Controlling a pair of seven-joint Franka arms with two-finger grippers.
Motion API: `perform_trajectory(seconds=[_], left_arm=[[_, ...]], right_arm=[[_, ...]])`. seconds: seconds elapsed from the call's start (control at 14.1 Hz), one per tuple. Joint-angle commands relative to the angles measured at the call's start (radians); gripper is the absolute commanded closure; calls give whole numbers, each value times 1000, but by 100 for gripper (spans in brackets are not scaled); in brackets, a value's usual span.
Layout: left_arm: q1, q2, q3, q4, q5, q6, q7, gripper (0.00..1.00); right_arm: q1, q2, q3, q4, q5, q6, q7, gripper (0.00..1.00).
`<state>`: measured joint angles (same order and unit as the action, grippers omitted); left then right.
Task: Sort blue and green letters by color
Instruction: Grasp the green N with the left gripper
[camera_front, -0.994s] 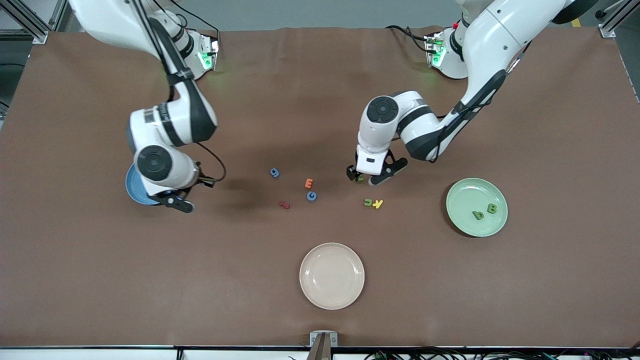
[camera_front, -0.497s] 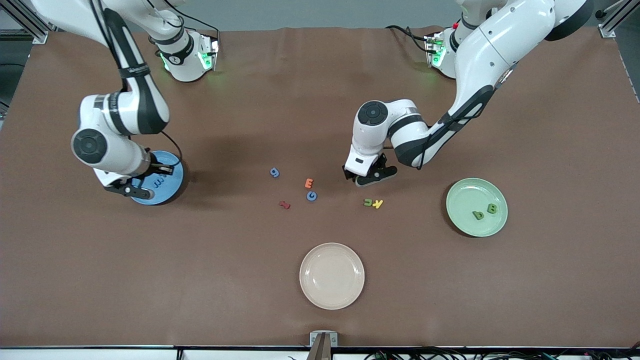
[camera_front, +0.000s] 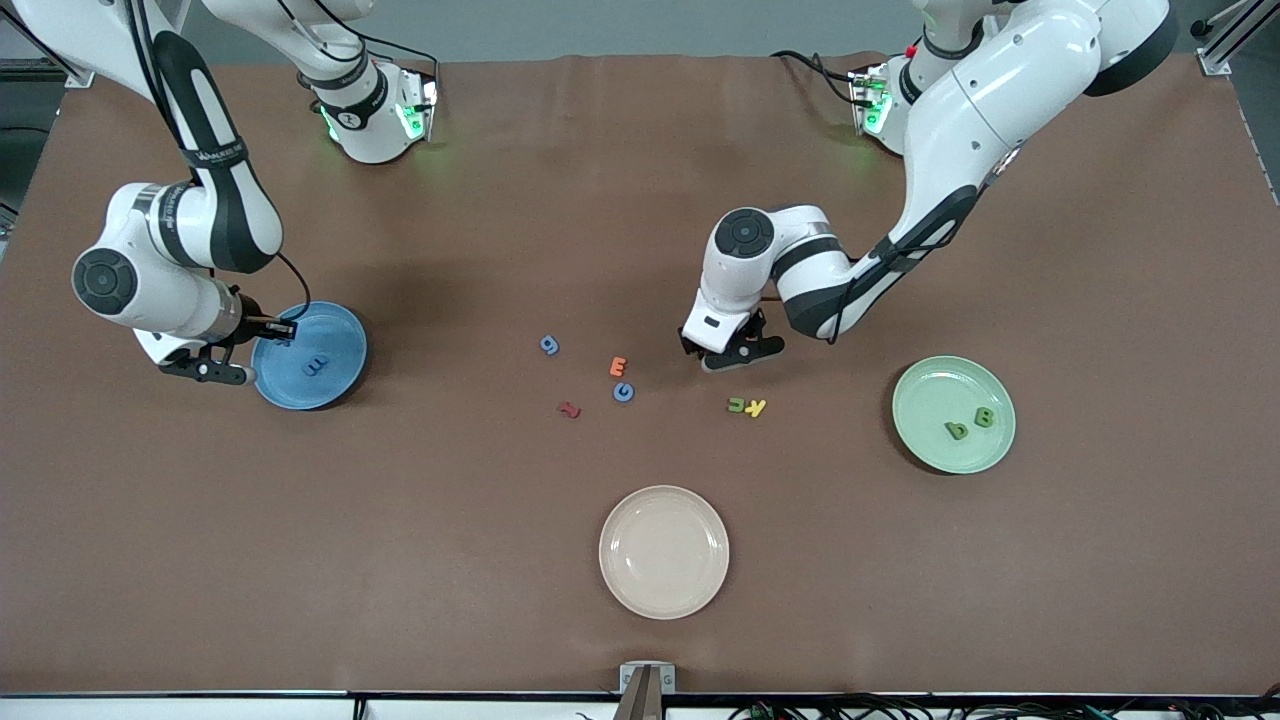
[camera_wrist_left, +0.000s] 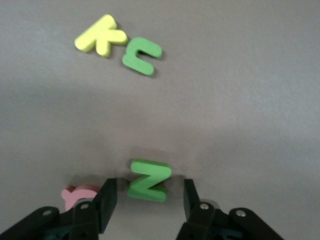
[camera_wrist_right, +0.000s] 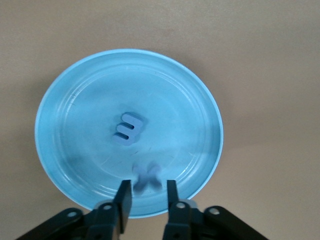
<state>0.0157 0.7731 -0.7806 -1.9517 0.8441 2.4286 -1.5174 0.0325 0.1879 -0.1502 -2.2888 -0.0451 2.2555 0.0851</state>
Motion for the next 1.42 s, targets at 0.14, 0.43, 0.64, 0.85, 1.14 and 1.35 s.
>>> perform_trajectory(seconds=[0.14,0.43,0.64,0.85,1.14,1.35], left_arm=[[-10,20,4,27,23,3,37,50],[-8,18,14,25,21,1,25,85],[13,-12,9,25,17,-8,17,97],[62,-81,-5,27,6,-25,26,97],[228,-118,-87,27,6,-63,75,98],[346,-138,-138,24,6,-158,221,98]], right_arm=[[-19,-35,23,-25,-12,7,-4,0],[10,-39,29,-8,5,-1,12,0],[62,-38,27,8,68,-4,45,0],[154,-35,29,26,68,-4,204,0],[308,-27,29,63,74,-2,444,0],[421,11,27,118,103,1,600,0]])
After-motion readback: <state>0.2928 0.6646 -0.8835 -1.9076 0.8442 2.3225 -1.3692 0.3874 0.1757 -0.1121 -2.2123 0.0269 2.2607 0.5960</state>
